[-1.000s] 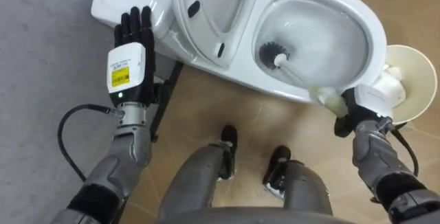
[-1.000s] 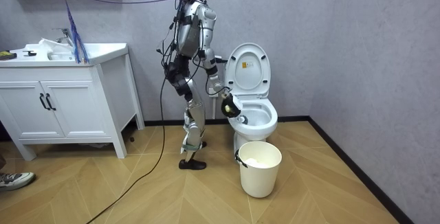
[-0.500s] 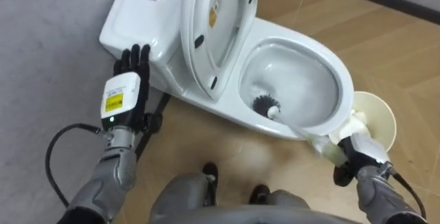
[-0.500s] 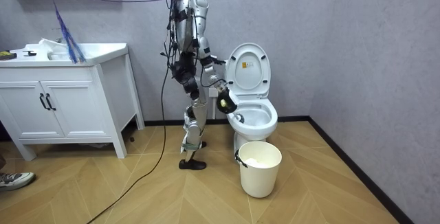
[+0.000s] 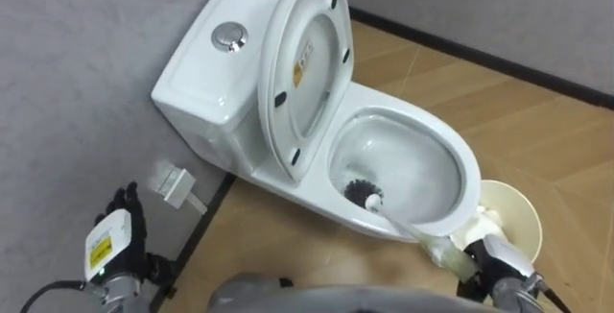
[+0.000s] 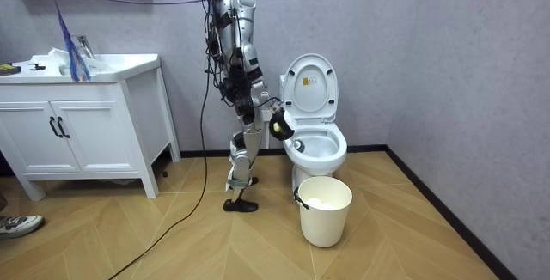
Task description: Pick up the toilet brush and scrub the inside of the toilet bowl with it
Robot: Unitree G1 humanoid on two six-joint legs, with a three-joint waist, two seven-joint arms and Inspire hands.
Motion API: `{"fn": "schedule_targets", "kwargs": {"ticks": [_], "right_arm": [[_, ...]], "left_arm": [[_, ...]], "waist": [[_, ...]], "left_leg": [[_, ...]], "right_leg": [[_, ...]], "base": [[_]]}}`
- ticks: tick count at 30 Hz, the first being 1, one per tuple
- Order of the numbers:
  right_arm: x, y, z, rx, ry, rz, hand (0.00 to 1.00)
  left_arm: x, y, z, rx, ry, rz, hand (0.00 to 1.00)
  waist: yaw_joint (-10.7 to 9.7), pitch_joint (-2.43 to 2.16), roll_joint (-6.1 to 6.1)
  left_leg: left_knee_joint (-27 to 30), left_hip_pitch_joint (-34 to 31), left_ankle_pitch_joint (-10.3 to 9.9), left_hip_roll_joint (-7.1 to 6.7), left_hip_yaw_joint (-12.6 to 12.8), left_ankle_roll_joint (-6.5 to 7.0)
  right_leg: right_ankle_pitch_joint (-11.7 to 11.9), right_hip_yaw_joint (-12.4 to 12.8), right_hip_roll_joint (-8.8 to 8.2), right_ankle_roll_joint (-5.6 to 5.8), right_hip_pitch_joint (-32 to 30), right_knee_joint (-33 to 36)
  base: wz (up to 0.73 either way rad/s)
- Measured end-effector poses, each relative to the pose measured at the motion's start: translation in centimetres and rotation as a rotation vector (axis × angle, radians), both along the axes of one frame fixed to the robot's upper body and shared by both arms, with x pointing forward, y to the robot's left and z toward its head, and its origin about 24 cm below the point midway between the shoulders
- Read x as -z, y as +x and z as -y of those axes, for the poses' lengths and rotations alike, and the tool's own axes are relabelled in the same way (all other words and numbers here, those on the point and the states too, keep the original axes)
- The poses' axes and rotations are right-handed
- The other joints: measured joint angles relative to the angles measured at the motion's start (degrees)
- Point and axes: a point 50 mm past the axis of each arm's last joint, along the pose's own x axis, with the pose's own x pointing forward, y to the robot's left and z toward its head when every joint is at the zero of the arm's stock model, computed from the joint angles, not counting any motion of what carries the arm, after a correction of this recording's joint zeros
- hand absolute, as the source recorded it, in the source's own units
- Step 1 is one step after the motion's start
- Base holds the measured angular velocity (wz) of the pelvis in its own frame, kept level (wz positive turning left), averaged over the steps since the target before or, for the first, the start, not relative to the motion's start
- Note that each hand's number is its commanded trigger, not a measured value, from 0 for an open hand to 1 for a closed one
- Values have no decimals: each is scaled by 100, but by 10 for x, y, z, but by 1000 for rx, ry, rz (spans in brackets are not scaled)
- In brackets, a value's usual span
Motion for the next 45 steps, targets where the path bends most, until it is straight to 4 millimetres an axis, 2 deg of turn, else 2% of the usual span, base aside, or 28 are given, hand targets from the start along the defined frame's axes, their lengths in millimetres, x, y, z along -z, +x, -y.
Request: {"fn": "schedule_targets", "kwargs": {"ticks": [4,9,13,15,21,27,31,34,37,39,40,45], "right_arm": [[-1,4,-2,39,38,25,100],[-1,3,-1,157,63,63,100],[-4,3,8,281,61,133,100],[-6,3,12,345,63,177,100],[-10,-2,17,472,41,288,100],[-13,-7,22,601,-8,378,100],[-13,-13,21,695,-34,411,100],[-11,-21,21,734,-50,399,100],[-9,-32,21,760,-78,363,100],[-8,-36,21,767,-90,344,14],[-7,-38,20,771,-97,332,0],[-5,-47,20,777,-118,292,0]], "left_arm": [[11,-21,-4,-184,-57,-69,0],[19,-45,-8,-315,-71,-144,0],[21,-56,-12,-446,-89,-151,0],[23,-61,-13,-486,-108,-173,0],[29,-64,-8,-492,-172,-240,0],[32,-48,-4,-460,-230,-256,0],[34,-40,-1,-449,-264,-274,0],[34,-40,-1,-442,-266,-291,0],[35,-43,-1,-435,-258,-328,0],[35,-45,-2,-435,-247,-346,0],[36,-48,-2,-433,-238,-366,0],[37,-55,-1,-426,-221,-412,0]], "waist": [[7,8,13],[33,14,14],[7,14,16],[-16,14,33],[-276,12,57],[-537,6,84],[-728,4,84],[-729,2,90],[-800,-1,95],[-846,0,92],[-860,-1,90],[-857,1,84]], "left_leg": [[-29,111,-25,2,48,-7],[-135,279,-27,17,148,-6],[-153,333,-37,27,261,-4],[-155,377,-62,81,295,-11],[-154,520,-146,169,625,-30],[-218,705,-151,192,920,-34],[-218,809,-193,216,929,-71],[-221,850,-237,265,1059,-86],[-241,890,-286,286,1063,-98],[-248,891,-287,284,1067,-98],[-248,900,-287,283,1071,-98],[-246,915,-287,283,1068,-97]], "right_leg": [[0,71,35,0,83,-19],[3,227,34,4,147,-81],[3,360,43,5,143,-89],[7,444,42,4,150,-91],[28,807,94,-16,146,-86],[81,1207,179,-27,147,-90],[106,1400,228,-36,161,-91],[130,1575,281,-47,121,-86],[130,1598,308,-48,132,-88],[131,1599,308,-48,128,-88],[131,1613,309,-48,129,-86],[132,1629,312,-48,136,-83]], "base": [[-9],[-16],[-15],[-24],[-32],[-33],[-27],[-29],[-9],[0],[-4],[-2]]}}
